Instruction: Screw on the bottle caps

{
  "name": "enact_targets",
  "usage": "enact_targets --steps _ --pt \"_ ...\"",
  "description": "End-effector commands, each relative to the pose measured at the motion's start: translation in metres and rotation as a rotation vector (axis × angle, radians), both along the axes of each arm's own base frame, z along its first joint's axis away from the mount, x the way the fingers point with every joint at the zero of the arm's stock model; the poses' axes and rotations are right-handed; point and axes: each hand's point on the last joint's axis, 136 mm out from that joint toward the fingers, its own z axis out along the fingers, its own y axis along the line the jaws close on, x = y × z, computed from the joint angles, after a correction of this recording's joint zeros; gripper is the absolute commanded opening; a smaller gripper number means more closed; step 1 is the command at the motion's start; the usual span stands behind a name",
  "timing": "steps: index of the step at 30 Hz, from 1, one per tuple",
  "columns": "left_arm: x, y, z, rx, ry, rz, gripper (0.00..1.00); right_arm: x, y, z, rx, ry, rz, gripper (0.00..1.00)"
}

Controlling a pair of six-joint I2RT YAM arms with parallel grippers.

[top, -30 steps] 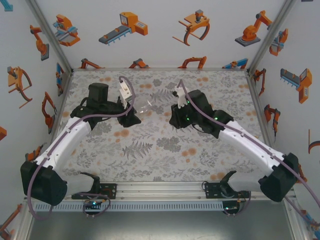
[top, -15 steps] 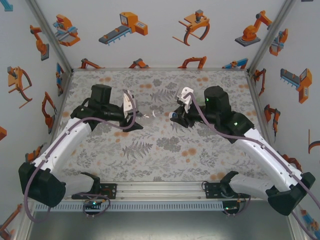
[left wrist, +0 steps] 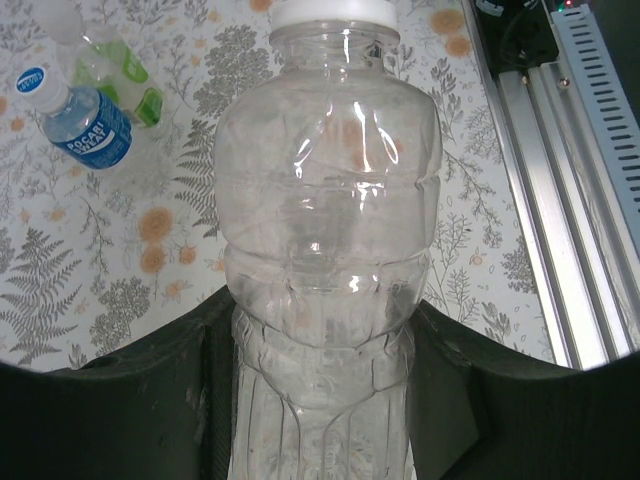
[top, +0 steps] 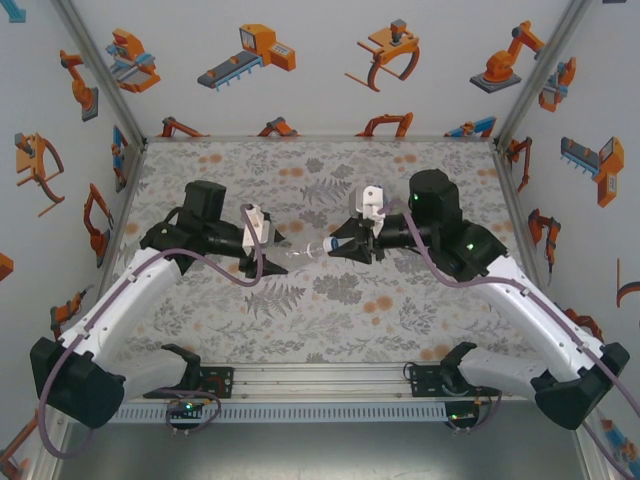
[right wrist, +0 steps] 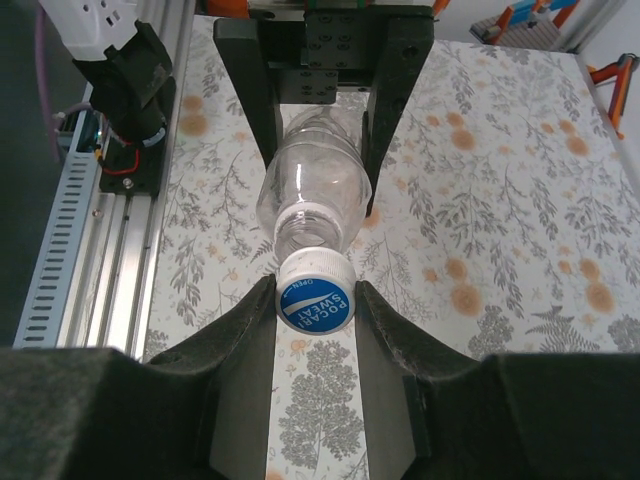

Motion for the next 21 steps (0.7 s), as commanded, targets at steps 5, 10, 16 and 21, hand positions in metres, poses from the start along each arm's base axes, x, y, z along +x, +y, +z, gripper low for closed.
enact_targets --steps 5,10,16,21 --pt "-0.013 0.0 0.009 -0.042 -0.008 -0.058 0.0 -0.009 0.013 0.007 0.061 -0.016 0.078 0.08" --pt "-0.013 0.0 0.011 -0.047 -0.006 -0.053 0.0 -0.011 0.017 0.001 0.045 0.006 0.096 0.07" --pt "-0.013 0.0 0.013 -0.054 -0.01 -0.049 0.0 -0.008 0.017 -0.008 0.012 0.009 0.075 0.07" --pt "-0.014 0.0 0.015 -0.059 -0.011 -0.053 0.0 -0.002 0.015 -0.015 -0.024 -0.008 0.031 0.06"
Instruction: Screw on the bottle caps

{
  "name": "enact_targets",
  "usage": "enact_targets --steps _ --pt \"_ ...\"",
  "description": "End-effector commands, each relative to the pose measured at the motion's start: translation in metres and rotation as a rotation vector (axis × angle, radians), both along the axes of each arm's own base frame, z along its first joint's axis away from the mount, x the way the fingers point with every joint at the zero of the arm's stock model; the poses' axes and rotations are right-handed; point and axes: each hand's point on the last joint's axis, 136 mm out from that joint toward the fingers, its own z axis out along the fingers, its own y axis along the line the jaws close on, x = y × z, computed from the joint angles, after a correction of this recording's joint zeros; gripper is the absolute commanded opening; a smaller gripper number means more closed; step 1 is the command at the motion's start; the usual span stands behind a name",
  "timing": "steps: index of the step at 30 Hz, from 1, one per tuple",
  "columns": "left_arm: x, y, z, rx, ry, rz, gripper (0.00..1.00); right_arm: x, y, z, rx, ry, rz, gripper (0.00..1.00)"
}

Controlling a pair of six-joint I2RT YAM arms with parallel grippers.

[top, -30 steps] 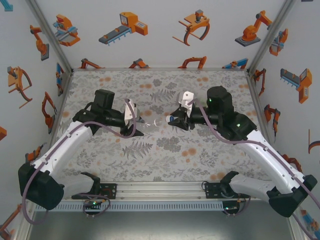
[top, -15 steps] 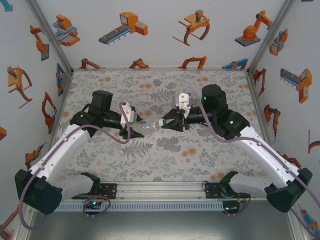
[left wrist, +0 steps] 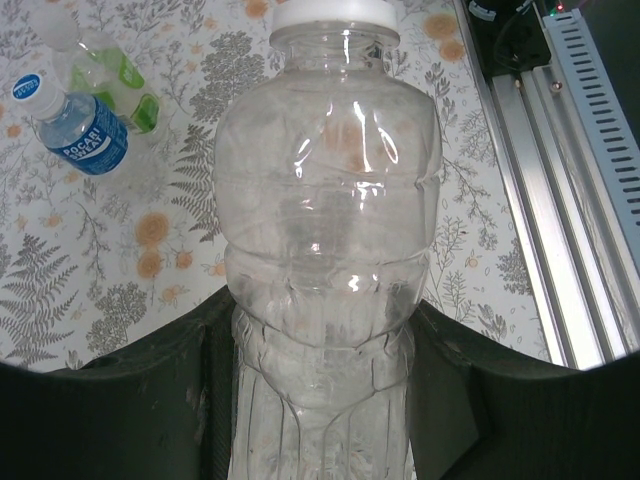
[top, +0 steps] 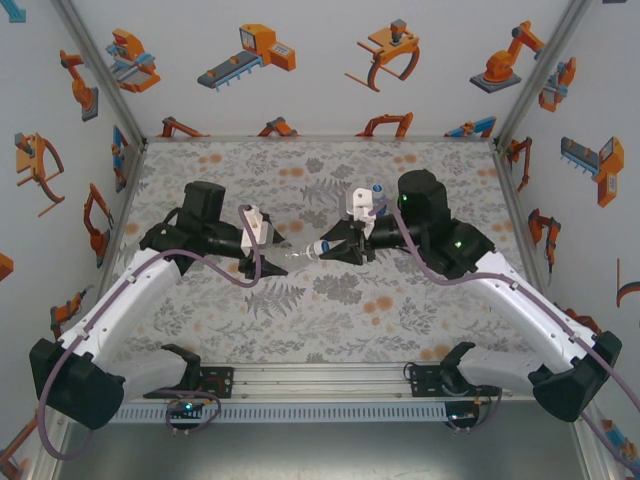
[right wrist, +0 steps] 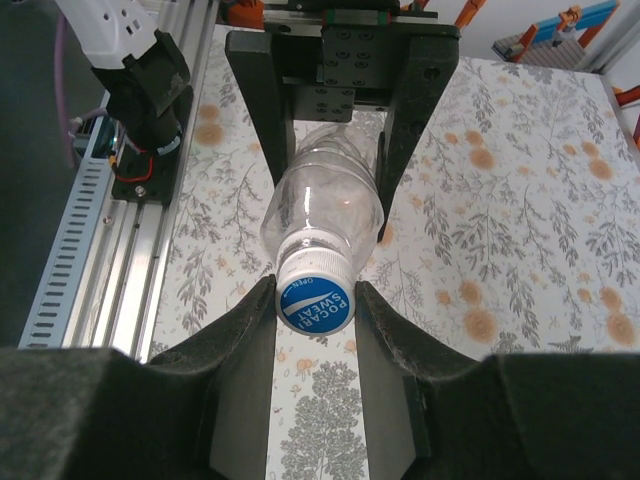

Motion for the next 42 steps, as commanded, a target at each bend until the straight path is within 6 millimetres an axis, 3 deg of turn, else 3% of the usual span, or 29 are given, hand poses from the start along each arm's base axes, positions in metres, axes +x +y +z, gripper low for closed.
enact_targets --steps 1,14,27,36,39,42 --pt "-0.012 0.0 0.014 -0.054 -0.014 -0.045 0.0 0.003 0.001 -0.01 -0.033 -0.011 -0.015 0.06" --pt "-0.009 -0.001 0.014 -0.052 0.003 -0.031 0.0 -0.011 0.003 -0.007 -0.02 0.012 0.063 0.06" --pt "-0.009 -0.001 0.014 -0.053 0.014 -0.037 0.0 0.001 0.009 -0.006 -0.028 -0.058 -0.013 0.05" --pt "-0.011 -0.002 0.016 -0.059 0.02 -0.046 0.0 -0.006 0.008 -0.018 -0.084 -0.116 0.037 0.02" --pt "-0.01 -0.001 0.016 -0.056 0.015 -0.04 0.0 0.0 0.01 -0.021 -0.089 -0.02 -0.01 0.0" --pt "-0.008 -0.001 0.015 -0.047 0.005 -0.023 0.0 0.015 0.013 -0.023 -0.066 0.197 -0.144 0.0"
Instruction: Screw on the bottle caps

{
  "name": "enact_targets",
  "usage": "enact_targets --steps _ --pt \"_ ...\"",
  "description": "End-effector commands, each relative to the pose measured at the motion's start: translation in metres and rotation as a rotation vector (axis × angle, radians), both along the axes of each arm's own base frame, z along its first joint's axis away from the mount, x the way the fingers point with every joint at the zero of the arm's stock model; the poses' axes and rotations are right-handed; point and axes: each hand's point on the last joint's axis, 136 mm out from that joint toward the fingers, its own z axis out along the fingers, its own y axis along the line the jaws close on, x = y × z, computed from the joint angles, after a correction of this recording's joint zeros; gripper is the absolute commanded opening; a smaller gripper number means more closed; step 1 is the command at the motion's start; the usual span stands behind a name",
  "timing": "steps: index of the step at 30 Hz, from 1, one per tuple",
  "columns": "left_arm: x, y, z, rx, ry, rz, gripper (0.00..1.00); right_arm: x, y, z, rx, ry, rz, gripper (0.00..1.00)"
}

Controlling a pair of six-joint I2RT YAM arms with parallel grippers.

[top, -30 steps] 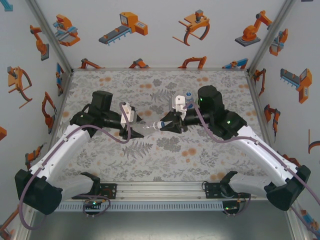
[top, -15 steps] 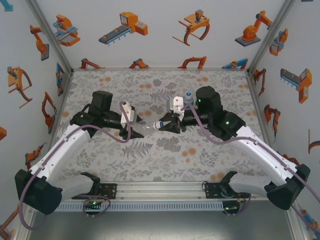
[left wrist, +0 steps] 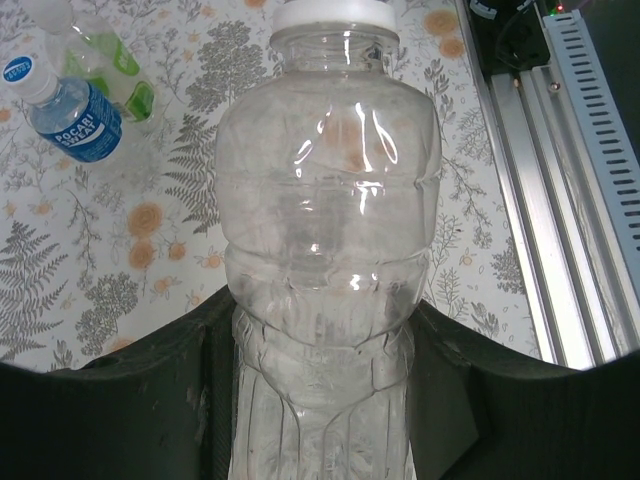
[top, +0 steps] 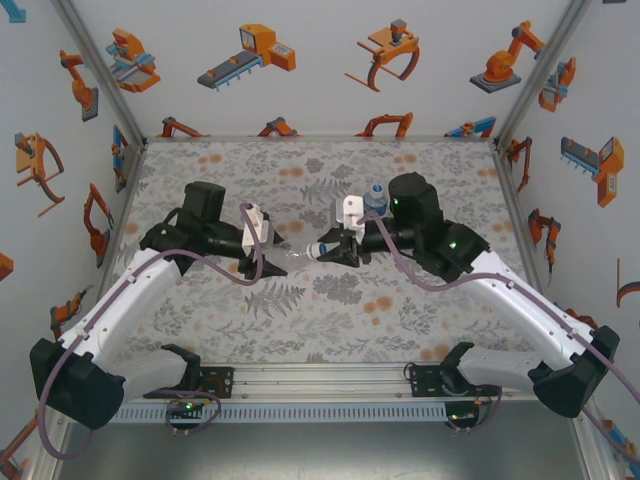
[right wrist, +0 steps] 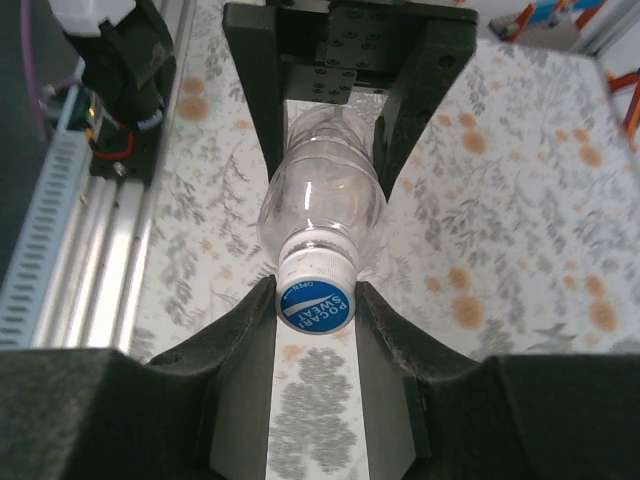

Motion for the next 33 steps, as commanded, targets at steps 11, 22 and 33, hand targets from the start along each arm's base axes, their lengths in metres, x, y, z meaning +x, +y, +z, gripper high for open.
enact_targets --steps 11,22,33 --pt "0.008 -0.002 0.014 -0.045 -0.054 0.049 0.0 0.064 -0.008 -0.064 0.159 1.366 -0.787 0.0" --pt "0.009 -0.002 0.014 -0.047 -0.054 0.052 0.0 0.064 -0.002 -0.075 0.142 1.546 -0.833 0.14" --pt "0.01 -0.002 0.013 -0.044 -0.05 0.055 0.0 0.07 -0.025 0.001 0.154 0.956 -0.733 0.65"
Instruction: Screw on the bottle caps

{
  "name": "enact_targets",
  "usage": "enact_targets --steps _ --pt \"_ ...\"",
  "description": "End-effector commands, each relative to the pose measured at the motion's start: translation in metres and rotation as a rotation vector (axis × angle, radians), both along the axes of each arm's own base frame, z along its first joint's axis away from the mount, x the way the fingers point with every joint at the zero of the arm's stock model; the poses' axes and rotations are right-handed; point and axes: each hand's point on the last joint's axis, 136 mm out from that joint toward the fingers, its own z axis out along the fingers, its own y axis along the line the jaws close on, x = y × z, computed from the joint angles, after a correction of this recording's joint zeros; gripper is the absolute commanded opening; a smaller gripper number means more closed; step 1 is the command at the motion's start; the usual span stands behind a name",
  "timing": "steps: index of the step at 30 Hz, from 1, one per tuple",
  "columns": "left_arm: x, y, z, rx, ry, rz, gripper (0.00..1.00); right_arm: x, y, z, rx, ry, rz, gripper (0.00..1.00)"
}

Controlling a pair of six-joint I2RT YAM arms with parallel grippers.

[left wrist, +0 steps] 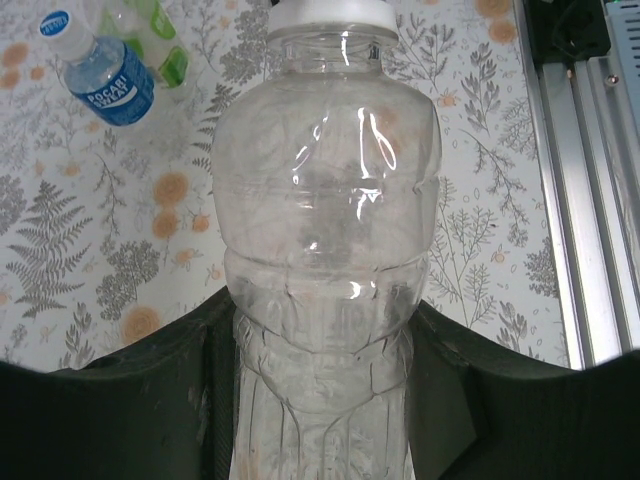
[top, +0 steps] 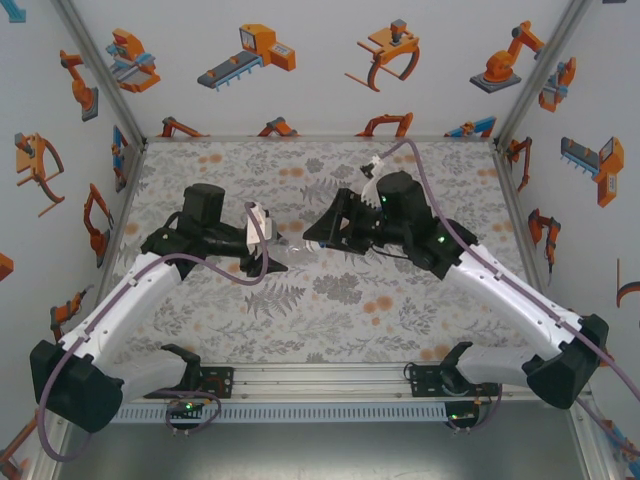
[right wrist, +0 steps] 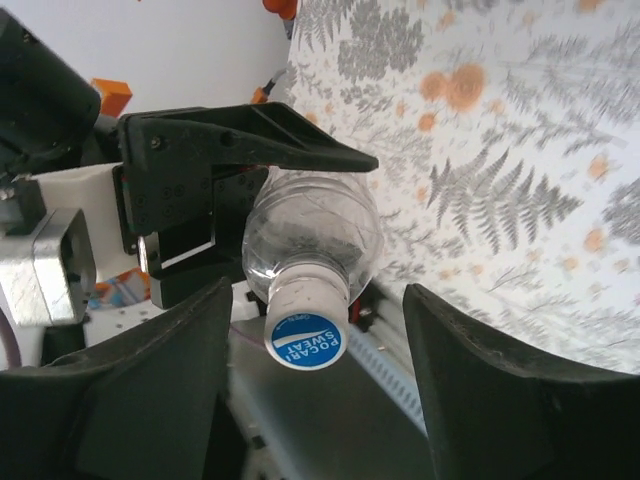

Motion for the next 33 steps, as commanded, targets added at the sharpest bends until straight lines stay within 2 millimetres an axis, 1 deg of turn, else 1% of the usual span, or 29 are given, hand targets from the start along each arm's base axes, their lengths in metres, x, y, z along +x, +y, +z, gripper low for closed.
enact_targets --steps 1,4,6,7,9,13,17,21,28,33 --pt "-0.007 -0.003 0.02 -0.057 -0.03 -0.04 0.0 -0.003 -0.013 0.037 -0.07 -0.273 0.068 0.65" --pt "-0.007 -0.003 0.02 -0.059 -0.031 -0.043 0.0 -0.007 -0.016 0.056 -0.121 -0.483 0.14 0.64" --pt "-0.007 -0.003 0.02 -0.059 -0.029 -0.046 0.0 -0.017 -0.012 0.067 -0.139 -0.649 0.238 0.62" --pt "-0.008 -0.003 0.02 -0.06 -0.028 -0.049 0.0 -0.025 -0.01 0.072 -0.143 -0.746 0.302 0.62" --pt "-0.009 -0.003 0.02 -0.062 -0.026 -0.056 0.0 -0.038 -0.006 0.078 -0.146 -0.907 0.404 0.61" --pt "-0.012 -0.004 0.021 -0.068 -0.021 -0.074 0.0 -0.057 -0.001 0.075 -0.165 -1.12 0.567 0.59" --pt "-0.014 -0.004 0.02 -0.072 -0.019 -0.088 0.0 -0.064 -0.002 0.07 -0.191 -1.231 0.633 0.58" --pt "-0.017 -0.004 0.021 -0.075 -0.018 -0.099 0.0 -0.07 -0.002 0.065 -0.209 -1.305 0.678 0.58" --pt "-0.019 -0.004 0.022 -0.081 -0.02 -0.11 0.0 -0.077 0.0 0.062 -0.194 -1.361 0.731 0.58" --pt "-0.021 -0.003 0.023 -0.082 -0.021 -0.114 0.0 -0.09 0.001 0.058 -0.156 -1.411 0.797 0.57"
